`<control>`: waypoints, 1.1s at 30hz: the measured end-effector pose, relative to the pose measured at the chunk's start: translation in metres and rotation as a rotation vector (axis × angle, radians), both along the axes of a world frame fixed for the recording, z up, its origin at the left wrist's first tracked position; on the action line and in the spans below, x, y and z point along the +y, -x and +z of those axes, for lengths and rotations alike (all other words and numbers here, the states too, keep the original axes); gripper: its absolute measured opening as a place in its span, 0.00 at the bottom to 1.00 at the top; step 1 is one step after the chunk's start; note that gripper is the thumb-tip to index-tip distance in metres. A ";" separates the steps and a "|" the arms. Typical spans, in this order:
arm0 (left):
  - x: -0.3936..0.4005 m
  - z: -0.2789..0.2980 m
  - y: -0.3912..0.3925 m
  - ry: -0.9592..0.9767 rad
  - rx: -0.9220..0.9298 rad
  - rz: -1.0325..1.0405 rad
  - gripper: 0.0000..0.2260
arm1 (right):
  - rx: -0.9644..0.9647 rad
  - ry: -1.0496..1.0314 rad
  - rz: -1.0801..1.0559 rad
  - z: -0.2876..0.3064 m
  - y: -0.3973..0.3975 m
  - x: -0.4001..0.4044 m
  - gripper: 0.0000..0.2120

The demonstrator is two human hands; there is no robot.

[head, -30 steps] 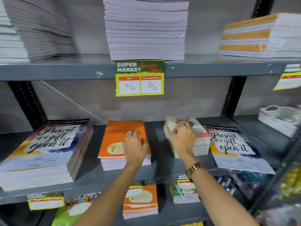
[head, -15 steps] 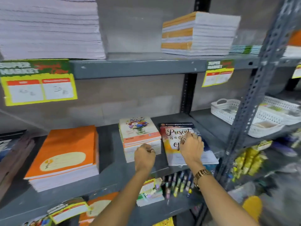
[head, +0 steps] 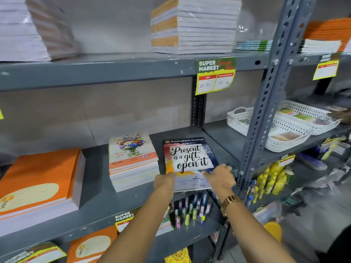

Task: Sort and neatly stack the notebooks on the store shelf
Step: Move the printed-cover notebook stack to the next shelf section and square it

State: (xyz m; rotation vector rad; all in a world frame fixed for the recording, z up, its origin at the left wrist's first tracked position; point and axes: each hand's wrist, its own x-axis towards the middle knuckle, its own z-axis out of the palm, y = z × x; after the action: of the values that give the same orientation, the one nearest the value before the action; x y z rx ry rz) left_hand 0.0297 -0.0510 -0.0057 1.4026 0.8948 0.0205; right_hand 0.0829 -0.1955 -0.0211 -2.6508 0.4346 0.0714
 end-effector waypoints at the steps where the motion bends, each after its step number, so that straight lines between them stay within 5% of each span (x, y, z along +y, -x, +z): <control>1: 0.003 0.000 -0.001 0.065 0.002 0.026 0.08 | -0.007 -0.005 -0.011 0.001 -0.001 0.000 0.38; 3: 0.010 -0.002 -0.003 0.170 0.026 0.045 0.01 | -0.022 -0.027 -0.051 0.003 -0.002 0.000 0.32; 7: 0.015 -0.004 -0.002 0.296 -0.012 -0.013 0.14 | -0.090 -0.276 -0.186 0.010 -0.008 -0.005 0.20; 14: 0.006 0.021 -0.003 0.230 -0.130 -0.100 0.12 | -0.329 -0.411 -0.325 0.035 -0.008 -0.005 0.17; 21: 0.031 0.064 0.008 0.151 -0.336 -0.058 0.14 | -0.480 -0.516 -0.279 0.073 -0.008 0.024 0.15; 33: 0.167 0.087 0.072 0.125 -0.449 0.154 0.09 | -0.427 -0.619 -0.036 0.104 0.039 0.164 0.14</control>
State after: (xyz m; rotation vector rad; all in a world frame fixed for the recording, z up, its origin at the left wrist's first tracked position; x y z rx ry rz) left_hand -0.0419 0.1162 0.0817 1.1465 0.6136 0.3760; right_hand 0.0443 -0.0318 0.0830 -1.9744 0.2588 -0.3162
